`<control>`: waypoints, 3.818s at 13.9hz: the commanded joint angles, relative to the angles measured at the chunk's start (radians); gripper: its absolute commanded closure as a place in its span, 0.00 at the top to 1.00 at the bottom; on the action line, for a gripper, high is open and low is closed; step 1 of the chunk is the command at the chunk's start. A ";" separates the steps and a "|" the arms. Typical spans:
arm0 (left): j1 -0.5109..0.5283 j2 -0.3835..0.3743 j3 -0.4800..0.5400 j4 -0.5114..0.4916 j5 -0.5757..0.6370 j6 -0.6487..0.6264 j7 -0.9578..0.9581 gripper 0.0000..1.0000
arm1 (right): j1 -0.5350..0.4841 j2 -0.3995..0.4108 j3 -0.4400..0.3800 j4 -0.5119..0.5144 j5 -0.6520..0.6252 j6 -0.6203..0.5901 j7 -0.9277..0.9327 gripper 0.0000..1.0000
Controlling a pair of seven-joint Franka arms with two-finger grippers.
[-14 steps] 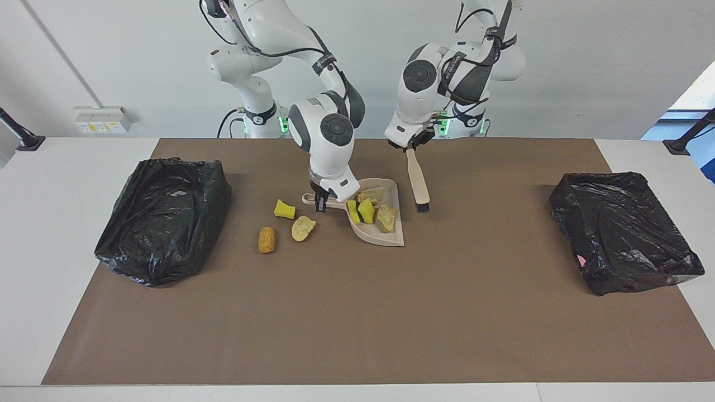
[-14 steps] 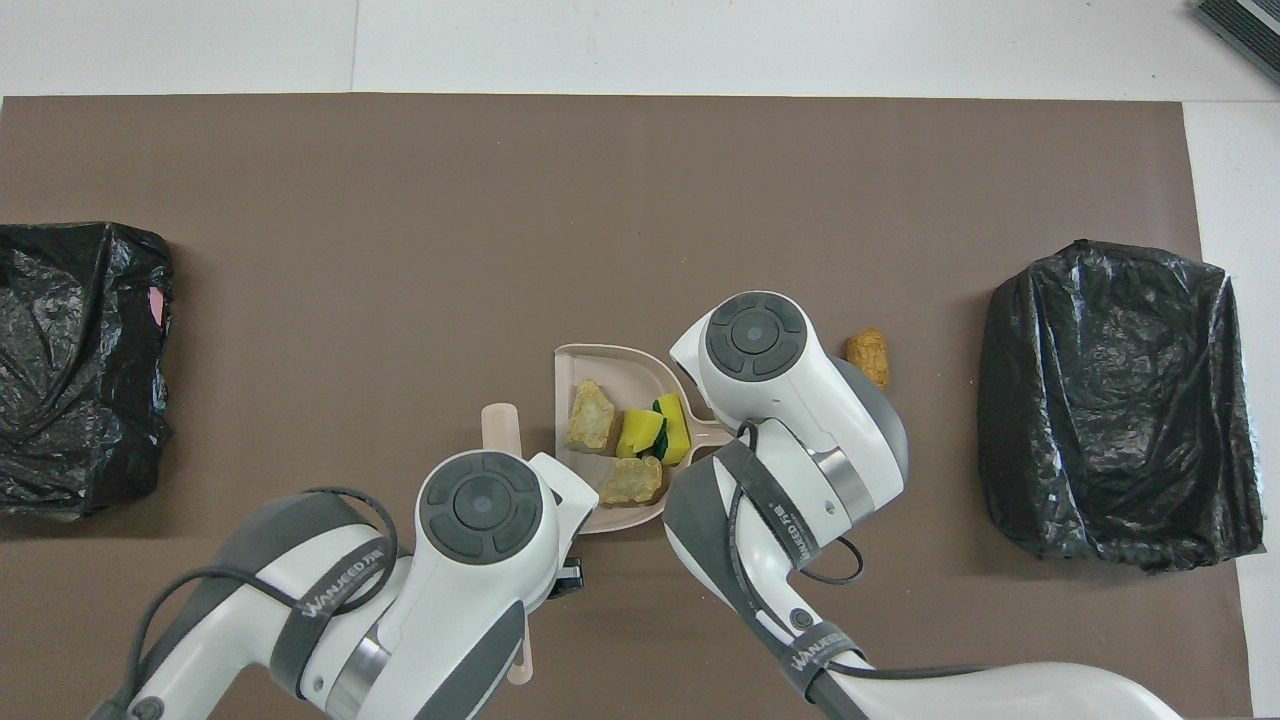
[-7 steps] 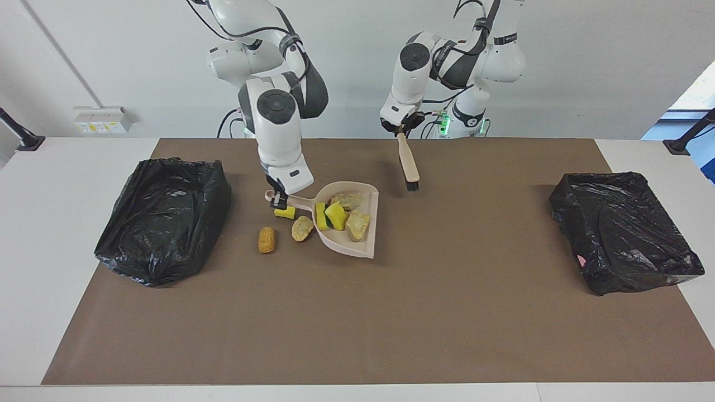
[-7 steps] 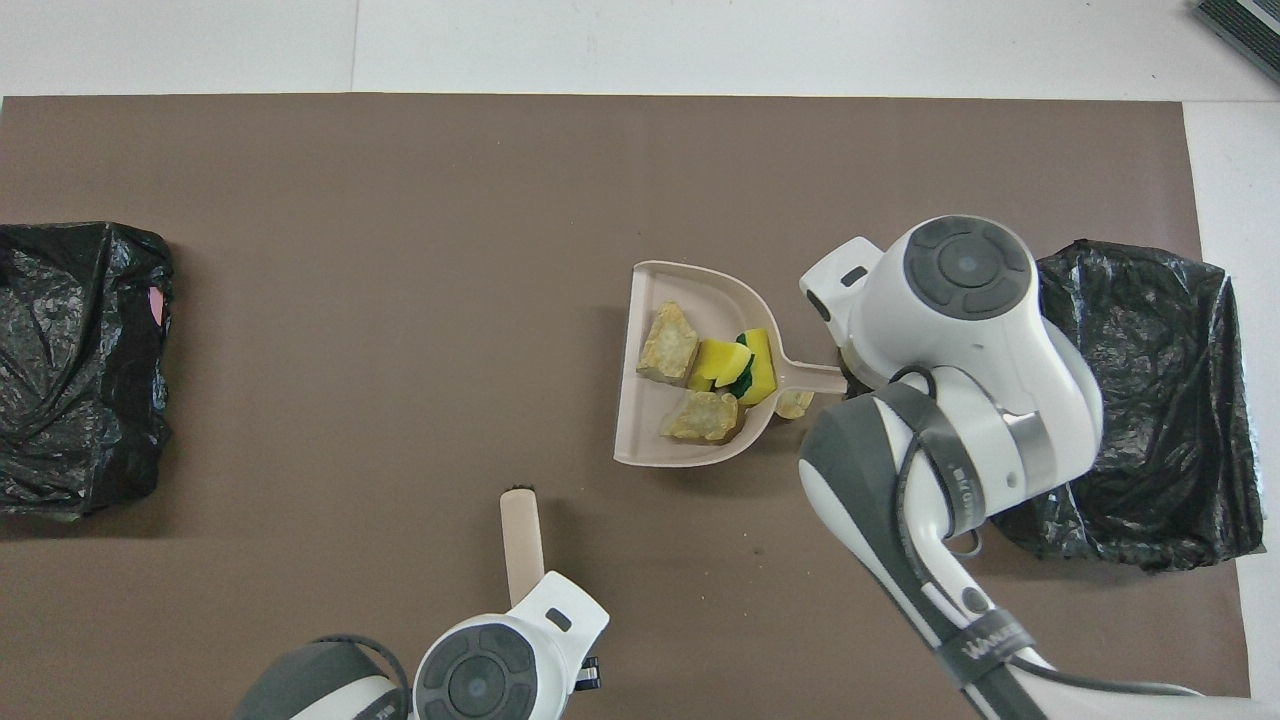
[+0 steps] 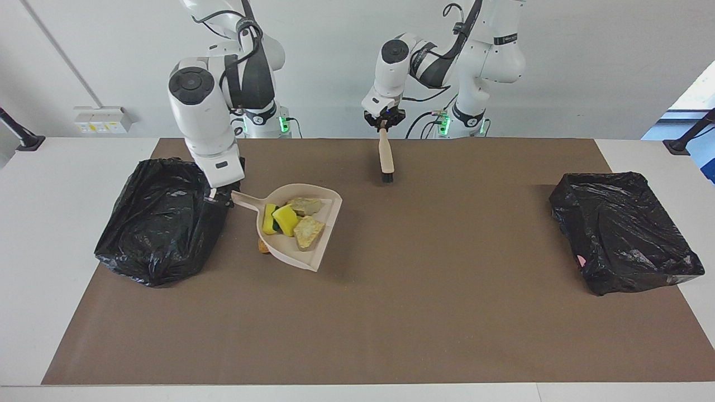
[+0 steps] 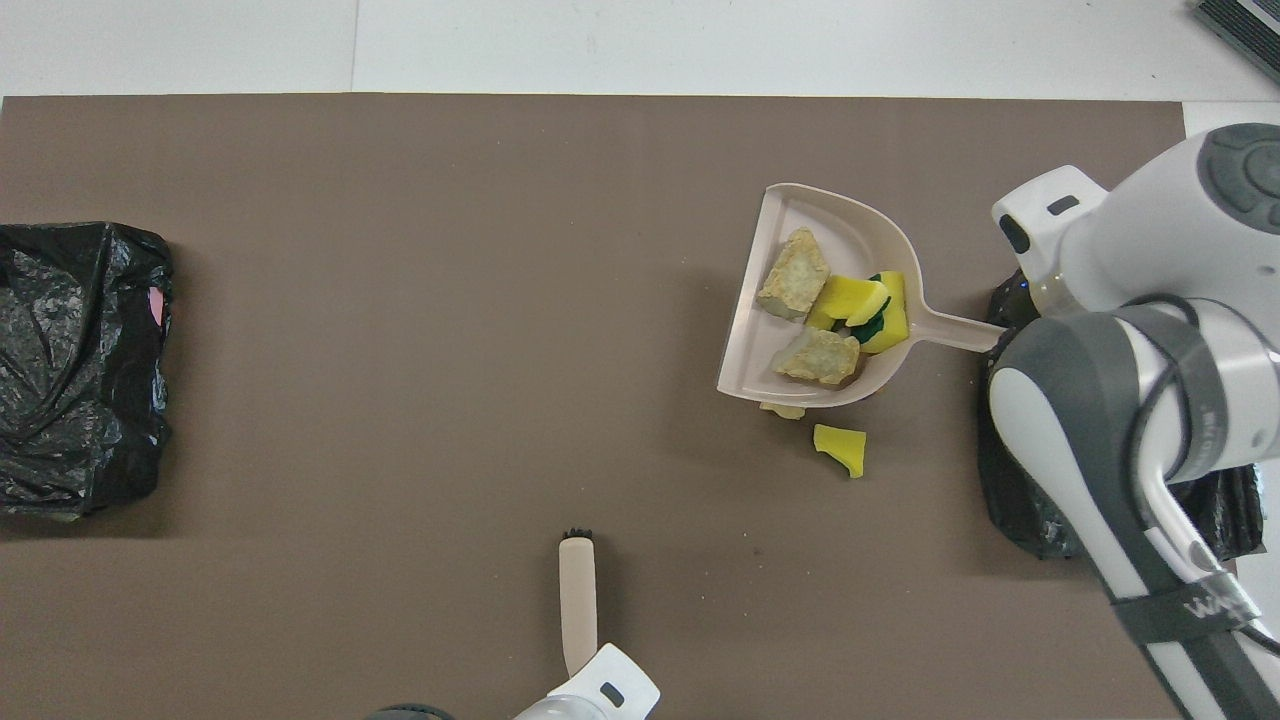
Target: Sweep and dump trash in bin
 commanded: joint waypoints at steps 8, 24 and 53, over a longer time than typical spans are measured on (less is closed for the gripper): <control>0.000 0.047 0.011 -0.008 -0.036 0.019 0.043 0.00 | -0.361 -0.014 -0.006 0.049 -0.043 -0.065 -0.241 0.00; 0.170 0.361 0.309 0.625 0.479 -0.176 0.320 1.00 | -0.458 -0.090 -0.005 -0.095 -0.562 0.127 -0.471 0.00; 0.458 0.265 0.517 1.090 0.438 -0.759 0.896 1.00 | -0.338 -0.102 0.009 -0.032 -0.828 0.043 -0.384 0.00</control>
